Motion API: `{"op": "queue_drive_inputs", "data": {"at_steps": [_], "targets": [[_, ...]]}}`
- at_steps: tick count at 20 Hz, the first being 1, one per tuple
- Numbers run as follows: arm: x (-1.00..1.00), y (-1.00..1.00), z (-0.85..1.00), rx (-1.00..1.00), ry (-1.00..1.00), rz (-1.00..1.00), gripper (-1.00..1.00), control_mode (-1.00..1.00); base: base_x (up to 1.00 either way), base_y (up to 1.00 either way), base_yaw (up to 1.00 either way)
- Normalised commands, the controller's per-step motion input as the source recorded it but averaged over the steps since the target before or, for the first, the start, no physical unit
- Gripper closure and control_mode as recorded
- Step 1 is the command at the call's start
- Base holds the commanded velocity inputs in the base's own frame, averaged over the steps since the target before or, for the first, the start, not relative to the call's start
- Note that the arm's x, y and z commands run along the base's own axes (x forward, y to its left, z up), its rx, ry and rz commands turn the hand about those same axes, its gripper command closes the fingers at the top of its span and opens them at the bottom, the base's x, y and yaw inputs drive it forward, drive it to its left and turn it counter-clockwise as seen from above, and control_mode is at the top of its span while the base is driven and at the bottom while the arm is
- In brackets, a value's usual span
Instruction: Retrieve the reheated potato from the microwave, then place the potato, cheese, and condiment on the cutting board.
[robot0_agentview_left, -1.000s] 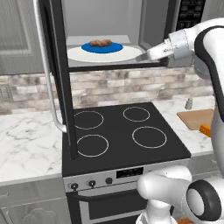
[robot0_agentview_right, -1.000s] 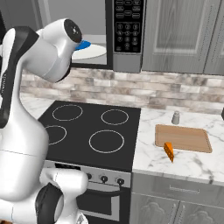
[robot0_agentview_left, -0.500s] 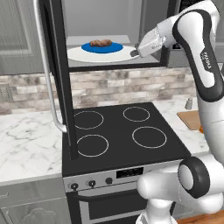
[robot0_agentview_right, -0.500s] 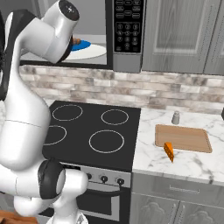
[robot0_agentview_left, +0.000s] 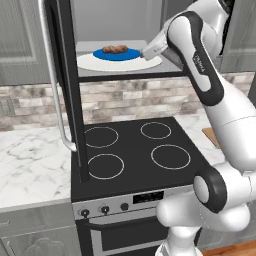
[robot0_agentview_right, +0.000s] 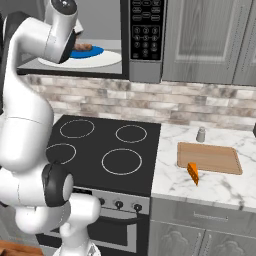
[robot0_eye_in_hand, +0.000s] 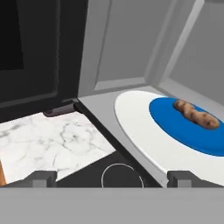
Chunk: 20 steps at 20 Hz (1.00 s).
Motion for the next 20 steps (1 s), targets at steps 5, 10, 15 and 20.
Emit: {"op": "queue_drive_inputs", "data": {"at_steps": [5,10,15,20], "targets": [[0.63,0.01,0.00,0.00,0.00,-0.19,-1.00,-1.00,0.00,0.00,0.00],[0.66,0.00,0.00,0.00,0.00,-0.10,-1.00,-1.00,0.00,0.00,0.00],[0.53,0.00,-0.03,0.00,0.00,-0.02,-1.00,-1.00,0.00,0.00,0.00],[0.55,0.00,0.00,0.00,0.01,0.00,-1.00,-1.00,0.00,0.00,0.00]]}}
